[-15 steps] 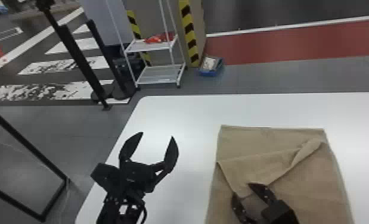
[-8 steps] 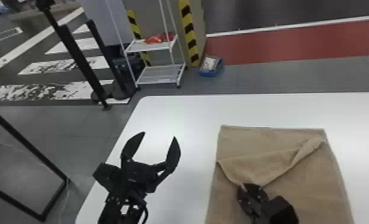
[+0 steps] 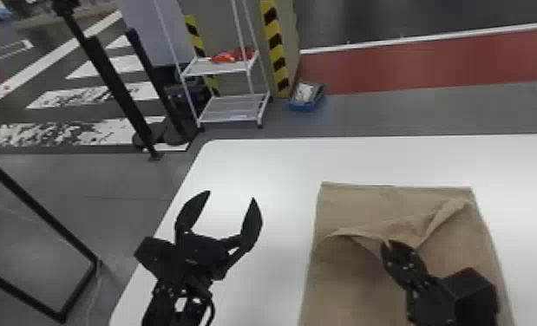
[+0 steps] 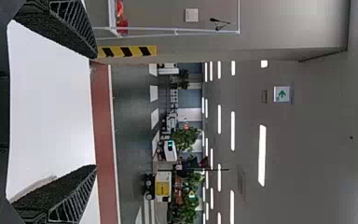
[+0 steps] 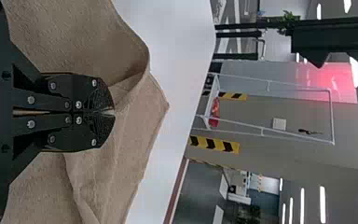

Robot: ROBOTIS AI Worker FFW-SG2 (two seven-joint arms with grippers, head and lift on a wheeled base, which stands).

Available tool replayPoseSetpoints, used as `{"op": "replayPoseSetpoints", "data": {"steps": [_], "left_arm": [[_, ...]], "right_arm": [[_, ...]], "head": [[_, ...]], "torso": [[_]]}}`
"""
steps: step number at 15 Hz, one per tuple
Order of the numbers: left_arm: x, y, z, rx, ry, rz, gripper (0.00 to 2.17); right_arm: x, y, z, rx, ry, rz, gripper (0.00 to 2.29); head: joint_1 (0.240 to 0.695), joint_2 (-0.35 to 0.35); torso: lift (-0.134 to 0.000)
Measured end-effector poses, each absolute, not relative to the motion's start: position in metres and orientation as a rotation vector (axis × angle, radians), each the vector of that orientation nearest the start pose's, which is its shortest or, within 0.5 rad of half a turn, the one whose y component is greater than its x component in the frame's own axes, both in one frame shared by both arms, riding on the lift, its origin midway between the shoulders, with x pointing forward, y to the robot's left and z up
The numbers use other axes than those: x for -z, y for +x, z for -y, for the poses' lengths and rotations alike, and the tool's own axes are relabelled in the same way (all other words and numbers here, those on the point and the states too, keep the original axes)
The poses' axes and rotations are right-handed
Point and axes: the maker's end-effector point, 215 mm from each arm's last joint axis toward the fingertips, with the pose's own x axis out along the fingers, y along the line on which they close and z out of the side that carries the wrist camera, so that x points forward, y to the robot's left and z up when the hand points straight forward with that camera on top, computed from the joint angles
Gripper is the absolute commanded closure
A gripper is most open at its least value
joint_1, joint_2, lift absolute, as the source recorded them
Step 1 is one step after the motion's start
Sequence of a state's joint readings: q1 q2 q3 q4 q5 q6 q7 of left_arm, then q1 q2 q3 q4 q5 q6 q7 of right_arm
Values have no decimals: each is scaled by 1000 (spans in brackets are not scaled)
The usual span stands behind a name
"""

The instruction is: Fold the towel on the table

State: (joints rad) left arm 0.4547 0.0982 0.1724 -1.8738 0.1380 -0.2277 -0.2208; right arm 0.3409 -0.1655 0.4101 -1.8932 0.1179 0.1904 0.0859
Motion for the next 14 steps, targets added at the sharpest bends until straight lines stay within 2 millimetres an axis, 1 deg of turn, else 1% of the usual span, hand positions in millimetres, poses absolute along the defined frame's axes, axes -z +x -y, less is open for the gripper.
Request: {"op": "replayPoseSetpoints", "data": {"steps": [3,4,6,9,13,14], "left_arm": [[329,448,-296,87,44,94,29],[328,449,-296,87,44,95,29],[328,450,-297,83,45,97,29],[325,451,-298,76,43,103,29],[326,455,-299,73,47,100,29],[328,456,-297,75,47,96,29]], "right_arm": [[382,429,78,-424,-115,-146,1298],[368,429,100,-391,-99,-121,1298],[349,432,141,-330,-88,-89,1298],[338,438,199,-247,-66,-75,1298],[345,438,265,-161,-50,-78,1298],[348,438,278,-144,-49,-78,1298]], "head": [[695,292],[695,250],[695,208],[695,131],[695,60],[695,27]], "torso": [[-114],[-114],[-114],[-114],[-114],[-114]]}}
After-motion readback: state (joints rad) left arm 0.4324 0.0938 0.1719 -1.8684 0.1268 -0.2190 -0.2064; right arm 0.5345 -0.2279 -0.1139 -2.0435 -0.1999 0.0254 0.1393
